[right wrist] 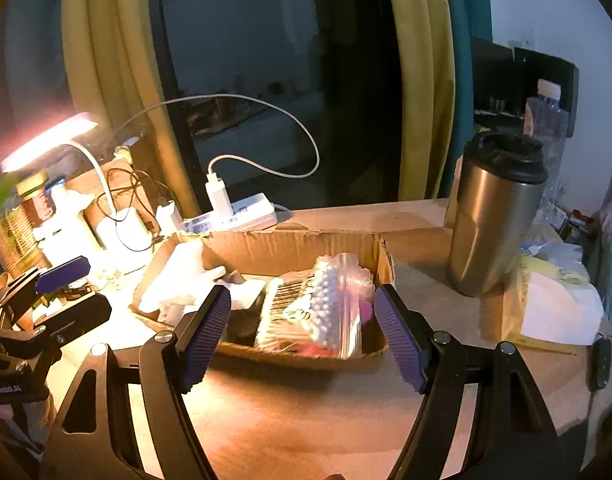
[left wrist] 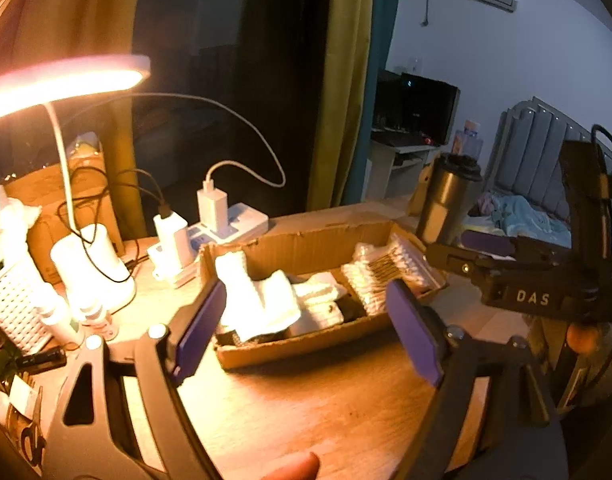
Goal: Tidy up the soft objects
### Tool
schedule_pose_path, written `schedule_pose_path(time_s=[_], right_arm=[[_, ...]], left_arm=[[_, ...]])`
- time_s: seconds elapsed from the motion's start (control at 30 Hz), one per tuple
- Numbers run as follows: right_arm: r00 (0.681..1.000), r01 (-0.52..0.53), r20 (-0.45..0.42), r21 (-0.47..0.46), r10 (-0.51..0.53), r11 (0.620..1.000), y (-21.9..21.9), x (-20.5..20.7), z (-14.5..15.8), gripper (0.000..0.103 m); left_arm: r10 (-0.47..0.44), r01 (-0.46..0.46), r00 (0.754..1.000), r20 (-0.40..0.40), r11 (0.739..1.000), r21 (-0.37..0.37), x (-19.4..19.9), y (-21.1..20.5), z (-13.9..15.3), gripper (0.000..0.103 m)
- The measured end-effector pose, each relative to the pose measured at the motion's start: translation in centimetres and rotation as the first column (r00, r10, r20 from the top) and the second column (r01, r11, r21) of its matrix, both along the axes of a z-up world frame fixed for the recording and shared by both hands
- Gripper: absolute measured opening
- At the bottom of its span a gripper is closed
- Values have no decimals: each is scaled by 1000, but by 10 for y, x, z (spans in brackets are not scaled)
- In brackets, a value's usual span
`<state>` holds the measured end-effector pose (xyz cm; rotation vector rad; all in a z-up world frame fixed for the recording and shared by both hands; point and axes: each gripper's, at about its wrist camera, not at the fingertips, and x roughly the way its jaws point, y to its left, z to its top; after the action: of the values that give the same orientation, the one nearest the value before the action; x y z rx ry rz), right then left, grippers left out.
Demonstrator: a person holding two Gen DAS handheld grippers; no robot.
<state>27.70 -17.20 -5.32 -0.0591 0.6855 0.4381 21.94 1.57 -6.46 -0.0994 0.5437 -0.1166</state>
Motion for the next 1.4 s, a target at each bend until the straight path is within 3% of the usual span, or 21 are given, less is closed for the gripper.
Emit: schedule_pose_path(time_s=[0.57, 0.7, 1.4], right_arm=[[998, 24, 62, -6, -23, 1000, -3, -67, 30, 77], [997, 26, 79, -15, -25, 1000, -1, -82, 36, 77], [970, 57, 235, -8, -53, 998, -8, -166, 90, 77]], left_arm=[[17, -20, 999, 42, 997, 69, -51, -7, 18, 85], [31, -34, 998, 49, 997, 72, -63, -6, 20, 97], [-10, -1, 985, 172, 998, 62, -133, -22, 71, 97]])
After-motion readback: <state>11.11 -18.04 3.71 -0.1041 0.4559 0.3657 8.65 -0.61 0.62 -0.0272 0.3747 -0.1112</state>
